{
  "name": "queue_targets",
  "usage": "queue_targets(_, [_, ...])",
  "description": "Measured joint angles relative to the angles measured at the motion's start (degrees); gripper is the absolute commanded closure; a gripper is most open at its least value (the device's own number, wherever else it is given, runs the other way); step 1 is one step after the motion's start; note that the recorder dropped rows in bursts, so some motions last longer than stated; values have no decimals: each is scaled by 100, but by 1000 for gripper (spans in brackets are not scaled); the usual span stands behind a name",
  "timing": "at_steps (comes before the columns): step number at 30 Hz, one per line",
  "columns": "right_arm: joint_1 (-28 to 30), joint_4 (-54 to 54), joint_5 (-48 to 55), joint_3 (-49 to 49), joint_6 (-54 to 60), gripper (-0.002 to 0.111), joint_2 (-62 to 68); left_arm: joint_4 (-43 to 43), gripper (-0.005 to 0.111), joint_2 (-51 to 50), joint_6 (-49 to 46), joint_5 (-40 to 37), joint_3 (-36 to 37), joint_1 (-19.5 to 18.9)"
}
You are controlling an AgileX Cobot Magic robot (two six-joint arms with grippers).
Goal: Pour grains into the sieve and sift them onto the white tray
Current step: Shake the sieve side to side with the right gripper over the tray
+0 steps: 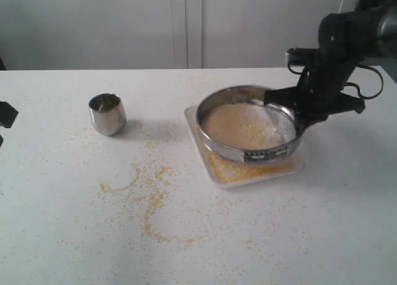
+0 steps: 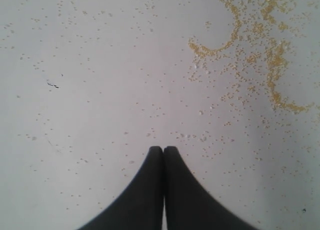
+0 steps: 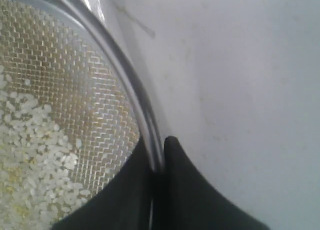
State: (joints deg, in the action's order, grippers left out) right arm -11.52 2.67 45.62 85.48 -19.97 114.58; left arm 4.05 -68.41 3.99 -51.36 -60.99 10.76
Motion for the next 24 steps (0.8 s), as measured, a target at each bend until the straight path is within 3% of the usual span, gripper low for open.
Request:
queue_targets(4, [0,-447,-952,87,-219,108,95,0,107,0,0,0,0,0])
queue_targets(10, [0,-237,271,54,137,108,-97,0,107,0,0,0,0,0])
queue_targets(15, [0,-421,-1093,22,-268,108,23,0,107,0,0,0,0,0])
queue_targets(20, [10,-367,109,-17,-58,108,-54,-32,107,0,0,0,0,0])
queue_targets(24, [10,-594,-924,-157,-109,108,62,-42,107,0,0,0,0,0])
